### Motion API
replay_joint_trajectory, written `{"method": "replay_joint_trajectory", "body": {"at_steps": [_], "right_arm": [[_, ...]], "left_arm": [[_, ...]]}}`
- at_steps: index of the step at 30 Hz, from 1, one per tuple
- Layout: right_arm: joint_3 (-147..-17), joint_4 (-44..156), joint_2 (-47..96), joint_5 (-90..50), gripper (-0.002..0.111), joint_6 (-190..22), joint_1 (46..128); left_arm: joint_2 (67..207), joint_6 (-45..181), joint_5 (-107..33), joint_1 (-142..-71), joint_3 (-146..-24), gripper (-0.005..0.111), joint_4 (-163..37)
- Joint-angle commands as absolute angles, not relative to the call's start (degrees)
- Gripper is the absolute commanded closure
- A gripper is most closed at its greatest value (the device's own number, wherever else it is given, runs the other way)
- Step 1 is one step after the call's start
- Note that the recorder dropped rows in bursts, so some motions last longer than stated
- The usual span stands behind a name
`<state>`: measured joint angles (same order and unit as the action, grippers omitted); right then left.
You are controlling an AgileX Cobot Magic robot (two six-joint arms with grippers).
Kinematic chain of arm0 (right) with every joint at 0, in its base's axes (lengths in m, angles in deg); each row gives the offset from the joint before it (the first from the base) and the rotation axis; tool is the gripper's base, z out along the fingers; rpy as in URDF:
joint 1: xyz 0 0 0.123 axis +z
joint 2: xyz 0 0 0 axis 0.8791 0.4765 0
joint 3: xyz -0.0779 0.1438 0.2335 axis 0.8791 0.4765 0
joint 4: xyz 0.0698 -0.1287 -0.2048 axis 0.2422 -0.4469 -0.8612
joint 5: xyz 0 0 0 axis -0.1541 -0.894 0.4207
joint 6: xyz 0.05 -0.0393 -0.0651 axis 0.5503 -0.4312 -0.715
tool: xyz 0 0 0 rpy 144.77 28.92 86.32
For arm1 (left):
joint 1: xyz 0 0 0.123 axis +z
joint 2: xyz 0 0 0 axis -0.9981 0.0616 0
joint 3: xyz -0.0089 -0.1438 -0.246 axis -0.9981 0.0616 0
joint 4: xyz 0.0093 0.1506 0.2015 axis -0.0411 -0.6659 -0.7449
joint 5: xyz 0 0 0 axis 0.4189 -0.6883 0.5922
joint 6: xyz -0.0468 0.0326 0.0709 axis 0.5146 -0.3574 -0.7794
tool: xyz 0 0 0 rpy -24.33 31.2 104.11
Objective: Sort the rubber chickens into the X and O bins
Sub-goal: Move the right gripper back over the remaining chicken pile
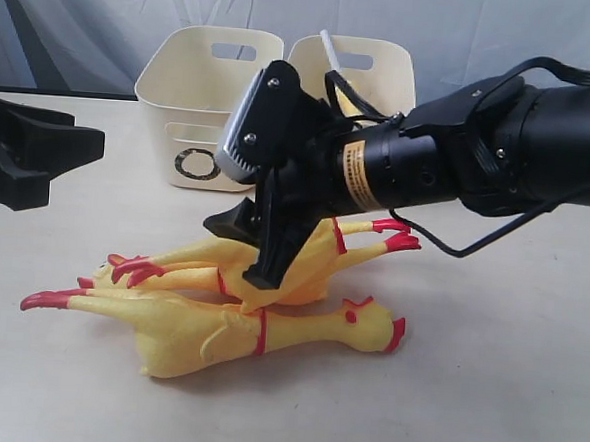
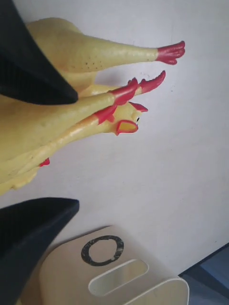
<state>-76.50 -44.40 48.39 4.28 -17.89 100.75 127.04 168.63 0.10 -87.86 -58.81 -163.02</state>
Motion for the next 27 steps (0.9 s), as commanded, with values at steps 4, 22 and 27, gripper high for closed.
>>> {"method": "replay_joint_trajectory", "body": {"at_steps": [4,22,27], "right_arm": [[-76.2,-44.1,48.4,0.1,0.053,-17.7,103.3],[-76.2,-44.1,48.4,1.8,0.053,-15.5,103.3],[-76.2,-38.3,48.4,2.7,0.053,-17.4,103.3]], "left_arm": [[127.2,168.5,-1.4,-87.7,-58.3,0.065,-162.5],[127.2,168.5,-1.1,-87.7,-58.3,0.065,-162.5],[127.2,168.5,-1.1,-87.7,-58.3,0.065,-162.5]]}}
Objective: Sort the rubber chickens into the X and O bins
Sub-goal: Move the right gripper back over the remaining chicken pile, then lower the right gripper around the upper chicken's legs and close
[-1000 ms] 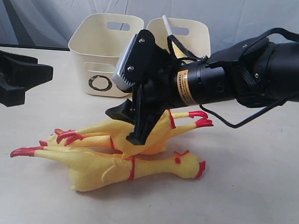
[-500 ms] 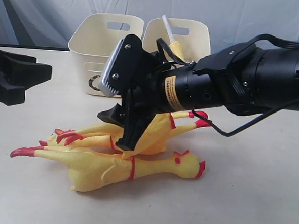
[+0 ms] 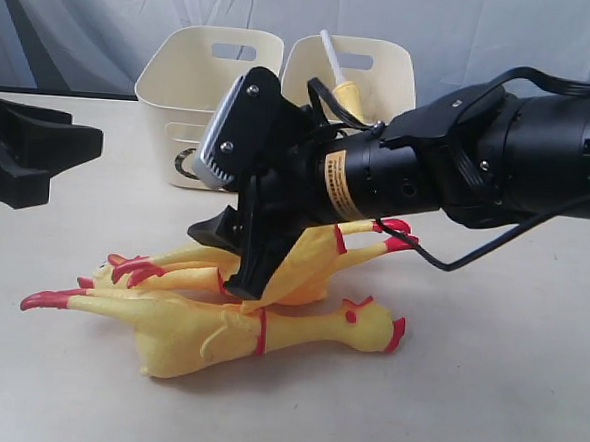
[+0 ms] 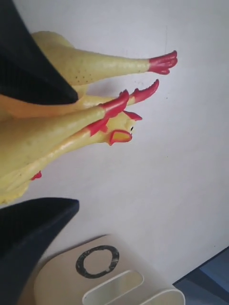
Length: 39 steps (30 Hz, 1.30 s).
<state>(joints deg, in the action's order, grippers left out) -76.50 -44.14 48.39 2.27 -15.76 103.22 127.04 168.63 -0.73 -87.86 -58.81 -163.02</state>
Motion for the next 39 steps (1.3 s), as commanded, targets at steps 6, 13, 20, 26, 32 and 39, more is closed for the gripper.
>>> {"method": "replay_joint_trajectory", "body": {"at_steps": [6,13,20,26,32,39], "right_arm": [[-76.2,-24.8,48.4,-0.6,0.053,-28.9,103.9],[-73.4,-3.4,48.4,-6.7,0.053,-46.9,105.1],[-72.4,21.2,48.4,-13.7,0.053,-78.1,108.6],[-72.4,38.2,48.4,-17.1,0.053,-94.8,109.0],[-72.5,46.6,48.4,-20.4,0.053,-103.1,109.0],[-72.5,47.5,46.9,-17.3,0.073,-103.1,110.3]], "left_arm": [[127.2,168.5,-1.0,-87.7,-58.3,0.065,-162.5],[127.2,168.5,-1.0,-87.7,-58.3,0.065,-162.5],[127.2,168.5,-1.0,-87.7,-58.3,0.065,-162.5],[127.2,168.5,-1.0,-87.7,-58.3,0.065,-162.5],[127.2,168.5,-1.0,-87.7,-58.3,0.065,-162.5],[127.2,168.5,-1.0,-87.7,-58.3,0.065,-162.5]]}}
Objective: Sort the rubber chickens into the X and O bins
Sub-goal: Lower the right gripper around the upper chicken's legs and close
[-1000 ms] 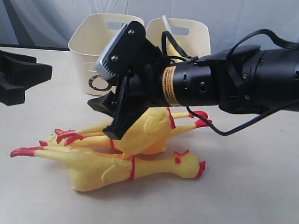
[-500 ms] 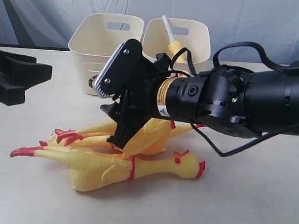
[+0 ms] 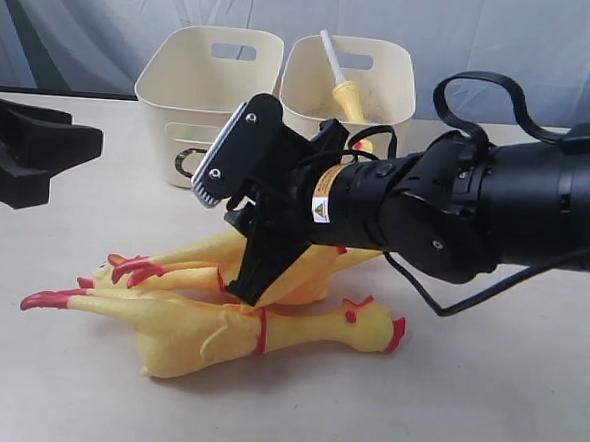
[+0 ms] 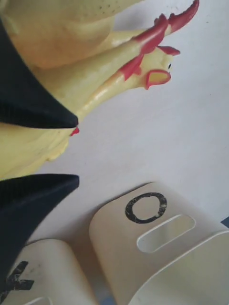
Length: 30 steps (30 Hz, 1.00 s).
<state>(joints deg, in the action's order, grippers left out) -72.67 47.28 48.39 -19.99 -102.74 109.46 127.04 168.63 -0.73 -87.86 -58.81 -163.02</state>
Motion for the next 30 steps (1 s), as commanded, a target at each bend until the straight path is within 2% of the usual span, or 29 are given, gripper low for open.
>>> {"method": "replay_joint_trajectory", "body": {"at_steps": [1,3,5,6,8,16,24,30], "right_arm": [[-72.8,47.5,46.7,-17.4,0.072,-103.1,110.7],[-74.4,47.5,45.9,-20.9,0.075,-103.1,111.6],[-76.6,48.7,45.2,-26.2,0.087,-103.1,112.0],[-78.5,48.9,45.1,-31.0,0.100,-103.1,112.0],[-81.1,53.7,45.1,-37.0,0.109,-106.6,112.0],[-84.3,89.9,45.1,-53.2,0.109,-155.4,112.0],[-84.9,83.0,46.4,-52.8,0.109,-154.5,111.6],[-89.7,88.9,49.3,-62.5,0.109,-152.0,108.9]], "left_arm": [[127.2,168.5,-1.0,-87.7,-58.3,0.065,-162.5],[127.2,168.4,-1.0,-87.7,-58.3,0.065,-162.5],[127.2,168.4,-1.0,-87.7,-58.3,0.065,-162.5],[127.2,168.4,-1.0,-87.7,-58.3,0.065,-162.5],[127.2,168.6,-1.0,-87.7,-58.3,0.065,-162.5],[127.2,168.6,-1.0,-87.7,-58.3,0.065,-162.5],[127.2,168.6,-1.0,-87.7,-58.3,0.065,-162.5],[127.2,168.6,-1.0,-87.7,-58.3,0.065,-162.5]]}}
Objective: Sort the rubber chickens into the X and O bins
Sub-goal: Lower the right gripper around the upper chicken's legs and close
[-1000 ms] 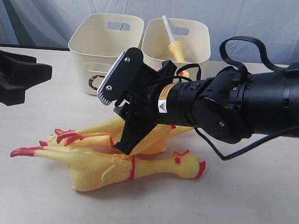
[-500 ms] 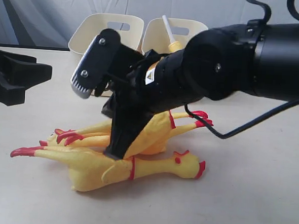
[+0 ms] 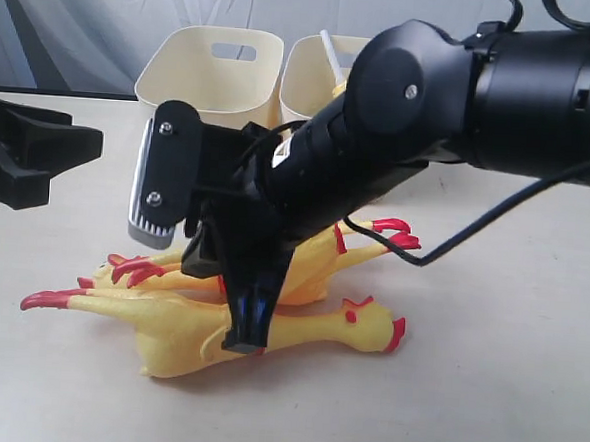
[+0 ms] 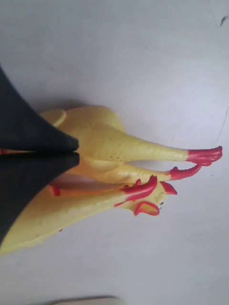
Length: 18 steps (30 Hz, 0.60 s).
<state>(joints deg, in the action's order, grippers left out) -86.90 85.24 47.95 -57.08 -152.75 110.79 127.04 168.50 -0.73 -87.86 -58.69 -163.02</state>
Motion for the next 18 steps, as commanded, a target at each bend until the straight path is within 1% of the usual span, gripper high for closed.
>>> {"method": "replay_joint_trajectory", "body": {"at_steps": [1,6,11,12,14,18], "right_arm": [[-90.3,89.4,49.6,-63.2,0.109,-152.0,108.4],[-93.4,92.6,51.3,-65.1,0.109,-151.9,106.5],[-94.3,92.3,53.0,-58.7,0.109,-150.0,105.6],[-94.3,92.3,53.3,-57.5,0.106,-149.8,105.6],[-94.3,91.7,53.7,-56.1,0.096,-149.8,105.6],[-94.3,89.8,54.8,-55.4,0.068,-149.8,105.6]], "left_arm": [[127.2,168.6,-1.0,-87.7,-58.3,0.065,-162.5],[127.2,168.6,-1.0,-87.7,-58.3,0.065,-162.5],[127.2,168.6,-1.0,-87.7,-58.3,0.065,-162.5],[127.2,168.6,-1.0,-87.7,-58.3,0.065,-162.5],[127.2,168.6,-1.0,-87.7,-58.3,0.065,-162.5],[127.2,168.6,-1.0,-87.7,-58.3,0.065,-162.5]]}}
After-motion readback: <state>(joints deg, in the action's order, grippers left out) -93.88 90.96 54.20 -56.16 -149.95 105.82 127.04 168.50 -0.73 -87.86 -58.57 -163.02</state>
